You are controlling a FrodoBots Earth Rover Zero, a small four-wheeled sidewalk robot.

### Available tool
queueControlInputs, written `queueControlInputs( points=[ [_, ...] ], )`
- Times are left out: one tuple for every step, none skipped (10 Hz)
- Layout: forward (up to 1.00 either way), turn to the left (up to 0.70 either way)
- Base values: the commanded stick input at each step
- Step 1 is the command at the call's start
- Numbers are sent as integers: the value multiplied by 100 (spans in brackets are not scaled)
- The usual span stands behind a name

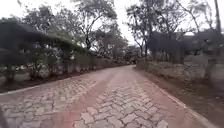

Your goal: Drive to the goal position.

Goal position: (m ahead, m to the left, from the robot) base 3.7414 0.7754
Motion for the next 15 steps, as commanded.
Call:
queueControlInputs(
  points=[
    [70, 0],
    [70, 0],
    [70, 0],
    [70, 0],
    [70, 0],
    [70, 0],
    [70, -1],
    [70, -2],
    [70, -1],
    [70, 0],
    [70, 0],
    [70, 0],
    [70, 0],
    [70, 0],
    [70, 0]
  ],
)
